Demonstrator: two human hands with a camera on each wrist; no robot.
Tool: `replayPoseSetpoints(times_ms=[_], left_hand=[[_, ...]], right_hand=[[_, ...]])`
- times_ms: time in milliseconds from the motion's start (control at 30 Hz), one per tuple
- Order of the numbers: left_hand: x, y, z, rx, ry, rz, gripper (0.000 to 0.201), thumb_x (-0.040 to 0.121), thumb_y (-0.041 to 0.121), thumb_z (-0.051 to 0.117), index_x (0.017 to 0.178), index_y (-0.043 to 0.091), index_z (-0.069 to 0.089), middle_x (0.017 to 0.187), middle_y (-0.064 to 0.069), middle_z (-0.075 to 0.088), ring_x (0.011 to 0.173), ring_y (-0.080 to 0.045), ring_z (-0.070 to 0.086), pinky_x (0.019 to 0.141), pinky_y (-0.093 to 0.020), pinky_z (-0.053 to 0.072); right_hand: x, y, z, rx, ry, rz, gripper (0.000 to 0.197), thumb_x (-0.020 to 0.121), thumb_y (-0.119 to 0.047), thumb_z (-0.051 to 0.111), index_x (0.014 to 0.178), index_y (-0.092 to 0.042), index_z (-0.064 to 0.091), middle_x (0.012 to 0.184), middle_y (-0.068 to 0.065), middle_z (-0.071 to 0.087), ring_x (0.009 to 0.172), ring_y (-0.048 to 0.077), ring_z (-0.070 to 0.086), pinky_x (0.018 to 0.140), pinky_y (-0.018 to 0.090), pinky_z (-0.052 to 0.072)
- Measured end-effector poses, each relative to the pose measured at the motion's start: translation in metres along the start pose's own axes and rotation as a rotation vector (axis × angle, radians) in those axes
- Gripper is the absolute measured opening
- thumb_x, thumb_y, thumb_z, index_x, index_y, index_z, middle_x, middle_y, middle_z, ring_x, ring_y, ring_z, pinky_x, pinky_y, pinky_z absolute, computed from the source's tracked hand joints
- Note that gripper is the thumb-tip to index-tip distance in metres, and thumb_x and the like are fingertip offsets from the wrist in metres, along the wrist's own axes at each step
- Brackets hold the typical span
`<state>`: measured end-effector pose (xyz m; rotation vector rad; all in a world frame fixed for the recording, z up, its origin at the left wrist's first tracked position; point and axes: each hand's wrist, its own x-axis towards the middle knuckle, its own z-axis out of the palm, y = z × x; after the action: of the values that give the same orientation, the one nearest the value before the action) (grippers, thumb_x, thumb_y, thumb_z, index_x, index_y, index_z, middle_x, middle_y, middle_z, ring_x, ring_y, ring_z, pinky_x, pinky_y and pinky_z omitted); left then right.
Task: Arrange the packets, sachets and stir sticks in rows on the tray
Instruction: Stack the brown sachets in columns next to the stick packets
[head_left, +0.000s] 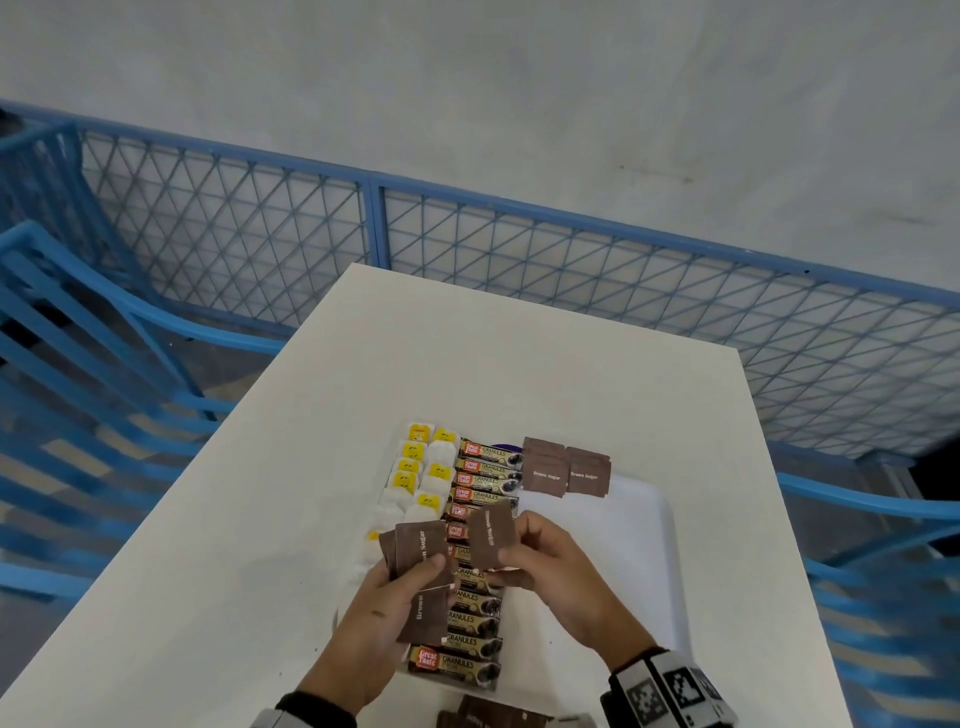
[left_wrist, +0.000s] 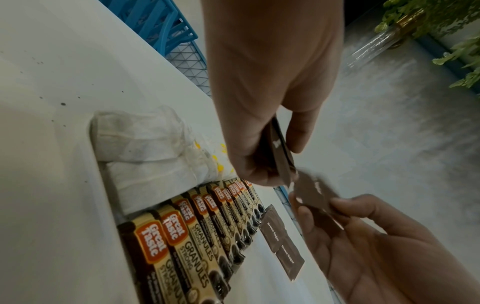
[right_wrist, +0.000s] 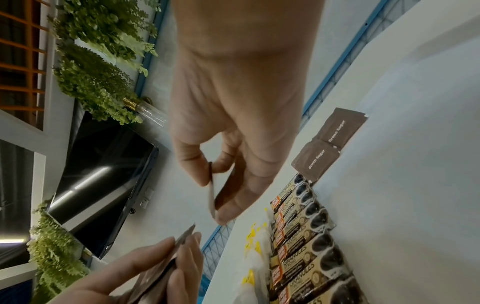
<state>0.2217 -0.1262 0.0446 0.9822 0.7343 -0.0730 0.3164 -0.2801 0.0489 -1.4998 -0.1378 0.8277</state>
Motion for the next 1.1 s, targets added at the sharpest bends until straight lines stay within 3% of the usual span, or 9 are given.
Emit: replayPoseSetpoints(times_ms=[133,300,400,467,567,700,833,967,1100], left_hand=[[0.001,0.0,0.0,0.041,-0.003,0.003,0.027,0.085,0.008,0.062,0.112,0.007,0.061,0.085,-0.015,0.072,0.07,-0.024,0.066,0.061,-0.031,0.048],[-0.003,0.007,0.004,0.145,-0.102,-0.019,0.023,0.085,0.009,0.062,0.108,0.007,0.064,0.082,-0.012,0.073,0.07,-0.018,0.067,0.059,-0.029,0.05],[-0.004,0.006,0.008,0.232,-0.144,-0.019,0.022,0.087,0.013,0.061,0.108,0.009,0.065,0.082,-0.008,0.073,0.07,-0.015,0.068,0.057,-0.029,0.052],[-0.005,0.006,0.008,0.221,-0.132,-0.015,0.02,0.087,0.011,0.061,0.106,0.006,0.066,0.08,-0.009,0.073,0.068,-0.015,0.069,0.054,-0.027,0.052],[-0.005,0.008,0.009,0.196,-0.109,0.0,0.018,0.086,0.008,0.06,0.103,0.004,0.066,0.077,-0.01,0.072,0.065,-0.014,0.069,0.05,-0.025,0.051],[-0.003,0.007,0.004,0.135,-0.083,0.006,0.022,0.088,0.011,0.058,0.108,0.006,0.065,0.081,-0.011,0.073,0.072,-0.019,0.064,0.059,-0.028,0.049],[-0.001,0.009,0.001,0.011,-0.052,0.002,0.022,0.09,0.01,0.054,0.111,0.007,0.062,0.086,-0.012,0.071,0.075,-0.023,0.063,0.061,-0.033,0.048],[0.0,0.011,-0.001,-0.064,-0.072,0.003,0.024,0.092,0.009,0.047,0.112,0.006,0.06,0.084,-0.013,0.07,0.076,-0.025,0.062,0.064,-0.035,0.049],[-0.001,0.012,-0.003,-0.114,-0.106,-0.015,0.03,0.093,0.008,0.039,0.115,0.003,0.058,0.092,-0.017,0.067,0.08,-0.027,0.062,0.069,-0.038,0.048]], right_hand=[[-0.004,-0.007,-0.007,-0.109,0.004,-0.029,0.025,0.084,0.012,0.045,0.072,-0.009,0.038,0.079,0.013,0.056,0.074,0.023,0.063,0.072,0.035,0.054],[-0.004,-0.006,-0.009,-0.191,0.012,-0.056,0.019,0.088,0.007,0.048,0.08,-0.009,0.042,0.076,0.008,0.06,0.066,0.017,0.063,0.069,0.043,0.054],[-0.005,-0.002,-0.007,-0.1,0.014,-0.069,0.011,0.089,0.0,0.055,0.094,-0.008,0.048,0.086,0.008,0.065,0.072,0.018,0.066,0.063,0.035,0.057],[-0.005,0.001,-0.007,-0.056,0.01,-0.067,0.023,0.084,0.001,0.063,0.104,-0.004,0.054,0.09,0.01,0.066,0.078,0.017,0.067,0.066,0.029,0.056],[-0.005,0.008,-0.007,-0.056,0.026,-0.055,0.016,0.079,0.004,0.067,0.094,-0.002,0.062,0.085,0.009,0.066,0.073,0.011,0.065,0.067,0.021,0.052],[0.001,0.016,-0.019,-0.063,0.158,-0.04,0.01,0.083,0.003,0.062,0.09,-0.003,0.066,0.08,0.006,0.068,0.069,0.01,0.064,0.063,0.018,0.052],[0.014,0.023,-0.051,-0.034,0.406,-0.018,0.01,0.084,0.003,0.062,0.085,-0.007,0.062,0.072,0.004,0.065,0.063,0.015,0.057,0.054,0.018,0.047],[0.032,0.029,-0.087,-0.088,0.638,0.023,0.01,0.084,-0.001,0.063,0.08,-0.01,0.06,0.069,0.004,0.061,0.06,0.015,0.05,0.056,0.023,0.039],[0.049,0.03,-0.113,-0.171,0.732,0.052,0.007,0.083,-0.005,0.066,0.089,-0.004,0.062,0.071,0.002,0.059,0.06,0.012,0.05,0.056,0.021,0.038]])
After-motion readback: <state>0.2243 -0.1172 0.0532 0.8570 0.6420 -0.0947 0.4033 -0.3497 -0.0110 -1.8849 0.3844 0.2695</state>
